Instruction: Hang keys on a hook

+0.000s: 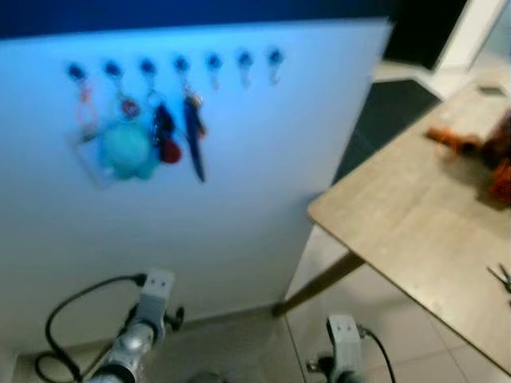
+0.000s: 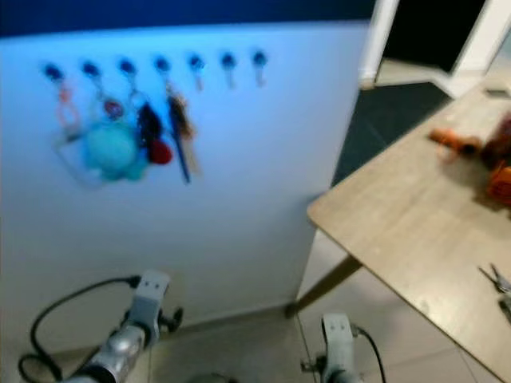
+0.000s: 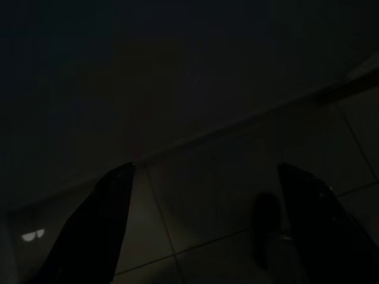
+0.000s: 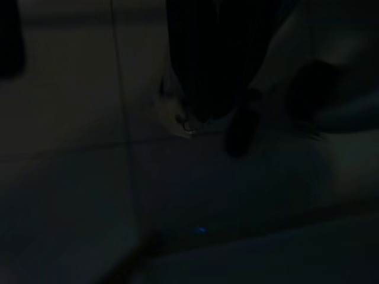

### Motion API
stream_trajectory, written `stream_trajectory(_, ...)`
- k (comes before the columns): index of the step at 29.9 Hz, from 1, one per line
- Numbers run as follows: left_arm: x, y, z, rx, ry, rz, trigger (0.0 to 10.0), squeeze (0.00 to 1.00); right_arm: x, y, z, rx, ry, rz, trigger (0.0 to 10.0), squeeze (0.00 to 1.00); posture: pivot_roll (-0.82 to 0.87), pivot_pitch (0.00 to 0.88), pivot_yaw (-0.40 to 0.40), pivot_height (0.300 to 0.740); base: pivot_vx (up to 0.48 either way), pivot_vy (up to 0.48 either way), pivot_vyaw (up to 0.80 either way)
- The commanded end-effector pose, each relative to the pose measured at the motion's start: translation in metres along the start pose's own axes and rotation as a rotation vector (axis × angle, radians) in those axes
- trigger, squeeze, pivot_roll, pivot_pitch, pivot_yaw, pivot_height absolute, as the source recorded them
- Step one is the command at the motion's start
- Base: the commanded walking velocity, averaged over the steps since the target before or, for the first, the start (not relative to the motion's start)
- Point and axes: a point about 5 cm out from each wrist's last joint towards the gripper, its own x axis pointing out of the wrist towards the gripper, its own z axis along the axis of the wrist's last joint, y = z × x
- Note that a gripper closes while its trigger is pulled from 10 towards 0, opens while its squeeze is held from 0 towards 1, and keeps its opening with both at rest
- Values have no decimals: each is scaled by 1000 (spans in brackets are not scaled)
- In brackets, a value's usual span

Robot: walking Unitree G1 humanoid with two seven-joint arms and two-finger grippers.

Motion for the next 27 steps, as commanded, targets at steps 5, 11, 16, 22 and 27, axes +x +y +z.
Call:
stream_trajectory(5, -3, -1, -12, -19, 40, 1, 10000, 0, -1, -2, -6, 3, 25, -2, 10000, 0, 61, 44, -14, 740, 0, 0, 800)
stream_trajectory(11, -3, 0, -12, -24, 37, 2, 10000, 0, -1, -1, -6, 0, 24, -1, 10000, 0, 61, 42, -14, 740, 0, 0, 800)
stream_trajectory(16, -3, -1, -10, -27, 33, -1, 10000, 0, -1, -2, -6, 6, 25, -10, 10000, 0, 61, 45, -16, 740, 0, 0, 480)
stream_trajectory(22, -3, -2, -9, -10, 24, -18, 10000, 0, -2, -6, -8, 78, 21, -38, 10000, 0, 61, 45, -14, 740, 0, 0, 0)
stream_trajectory(27, -2, -2, -8, -17, 18, -16, 10000, 0, -2, -6, -8, 75, 22, -36, 10000, 0, 62, 44, -13, 740, 0, 0, 0)
